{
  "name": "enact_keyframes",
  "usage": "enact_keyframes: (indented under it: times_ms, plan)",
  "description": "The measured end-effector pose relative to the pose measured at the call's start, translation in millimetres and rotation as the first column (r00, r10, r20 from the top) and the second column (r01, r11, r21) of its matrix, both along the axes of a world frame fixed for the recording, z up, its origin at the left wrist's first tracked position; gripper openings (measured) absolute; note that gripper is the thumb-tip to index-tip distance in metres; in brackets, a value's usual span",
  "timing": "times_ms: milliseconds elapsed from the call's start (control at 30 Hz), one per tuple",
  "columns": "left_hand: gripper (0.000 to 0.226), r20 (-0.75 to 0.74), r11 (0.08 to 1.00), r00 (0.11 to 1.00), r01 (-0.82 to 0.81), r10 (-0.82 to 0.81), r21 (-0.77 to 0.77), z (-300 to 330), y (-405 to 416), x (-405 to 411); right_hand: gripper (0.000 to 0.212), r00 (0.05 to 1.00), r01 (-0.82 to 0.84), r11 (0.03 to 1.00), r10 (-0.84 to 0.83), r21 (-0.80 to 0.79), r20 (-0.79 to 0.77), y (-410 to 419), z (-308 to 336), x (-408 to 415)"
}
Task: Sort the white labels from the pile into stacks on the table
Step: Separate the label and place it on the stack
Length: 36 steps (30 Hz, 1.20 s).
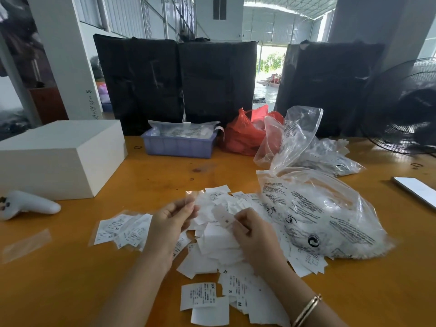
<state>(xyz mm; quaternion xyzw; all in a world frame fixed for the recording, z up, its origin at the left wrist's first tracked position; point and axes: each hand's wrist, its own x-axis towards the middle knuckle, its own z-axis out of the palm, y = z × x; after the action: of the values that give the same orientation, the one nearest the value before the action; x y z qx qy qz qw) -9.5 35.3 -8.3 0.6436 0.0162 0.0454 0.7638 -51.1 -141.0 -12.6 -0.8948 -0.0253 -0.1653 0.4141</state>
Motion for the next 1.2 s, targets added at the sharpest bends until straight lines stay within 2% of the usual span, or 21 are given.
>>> enact_keyframes:
  times_ms: [133, 200, 233, 300, 333, 400, 467, 533, 567, 633, 700, 733, 800, 833, 900, 967, 1100, 1200]
  plan:
    - [0.013, 0.010, 0.999, 1.000, 0.024, -0.024, 0.026, 0.0, -1.4, -1.1, 0.012, 0.994, 0.062, 0.911, -0.017, 0.409, -0.112, -6.5, 4.1, 1.2]
    - [0.013, 0.020, 0.998, 0.999, 0.041, -0.042, 0.048, -0.3, -2.6, -1.6, 0.016, 0.993, 0.070, 0.888, -0.018, 0.455, -0.119, -8.6, 5.5, 1.1]
    - [0.013, 0.024, 0.997, 0.999, 0.044, -0.046, 0.059, -0.1, -3.1, -1.9, 0.020, 0.996, 0.060, 0.923, -0.027, 0.380, -0.090, -9.5, 5.3, 0.8]
    - [0.012, 0.033, 0.997, 0.999, 0.039, -0.042, 0.070, -0.1, -3.2, -2.1, 0.027, 0.999, 0.015, 0.996, -0.019, 0.093, 0.043, -10.7, 3.8, 0.1]
    - [0.012, 0.035, 0.997, 0.999, 0.032, -0.034, 0.071, -0.3, -3.0, -1.7, 0.027, 0.994, -0.019, 0.998, 0.026, -0.059, 0.108, -9.1, 4.2, -0.5]
    - [0.011, 0.037, 0.998, 0.999, 0.016, -0.019, 0.062, -0.8, -2.2, -1.4, 0.019, 0.980, -0.110, 0.939, 0.157, -0.326, 0.123, -4.3, 2.2, -1.4]
    - [0.010, 0.043, 0.998, 0.999, 0.008, -0.010, 0.055, -1.1, -1.8, -1.5, 0.013, 0.960, -0.199, 0.837, 0.271, -0.509, 0.070, 0.8, -3.0, -2.0]
    - [0.010, 0.049, 0.998, 0.999, 0.002, -0.005, 0.062, -1.6, -2.1, -1.7, 0.018, 0.949, -0.219, 0.768, 0.312, -0.602, 0.052, 3.5, -6.3, -4.2]
    - [0.010, 0.050, 0.998, 0.999, 0.001, -0.004, 0.068, -1.4, -2.6, -1.8, 0.023, 0.952, -0.210, 0.769, 0.302, -0.604, 0.054, 3.8, -6.7, -4.8]
    - [0.011, 0.047, 0.996, 0.999, -0.001, -0.003, 0.084, -1.4, -2.4, -1.5, 0.027, 0.967, -0.201, 0.859, 0.250, -0.471, 0.042, 4.3, -3.5, -5.8]
    - [0.014, 0.048, 0.994, 0.999, 0.006, -0.011, 0.107, -1.0, -2.5, -1.3, 0.022, 0.988, -0.154, 0.981, 0.155, -0.117, 0.004, 2.3, 2.4, -4.5]
    - [0.015, 0.051, 0.993, 0.998, 0.016, -0.022, 0.120, -0.6, -2.7, -1.6, 0.025, 0.993, -0.112, 0.986, 0.116, 0.124, -0.031, 0.2, 6.2, -4.1]
    - [0.016, 0.056, 0.989, 0.997, 0.051, -0.059, 0.140, 0.5, -4.4, -2.8, 0.028, 0.990, -0.008, 0.830, 0.084, 0.557, -0.112, -5.7, 13.8, -5.4]
    - [0.017, 0.059, 0.987, 0.995, 0.076, -0.085, 0.143, 0.8, -5.7, -3.8, 0.026, 0.986, 0.038, 0.733, 0.083, 0.680, -0.144, -9.3, 16.2, -6.2]
    - [0.020, 0.062, 0.981, 0.987, 0.136, -0.146, 0.138, 1.2, -8.8, -6.5, 0.024, 0.983, 0.072, 0.599, 0.091, 0.797, -0.157, -15.3, 18.8, -6.3]
    - [0.023, 0.071, 0.970, 0.977, 0.186, -0.199, 0.157, 0.2, -13.0, -9.4, 0.025, 0.984, 0.065, 0.509, 0.112, 0.859, -0.141, -18.2, 19.3, -5.2]
    - [0.025, 0.099, 0.949, 0.961, 0.233, -0.259, 0.212, -1.4, -19.9, -13.5, 0.033, 0.985, 0.041, 0.439, 0.130, 0.897, -0.109, -18.9, 21.1, -4.7]
    - [0.025, 0.103, 0.942, 0.958, 0.240, -0.269, 0.236, -1.3, -22.6, -14.8, 0.017, 0.983, 0.034, 0.355, 0.156, 0.934, -0.094, -18.5, 22.6, -4.3]
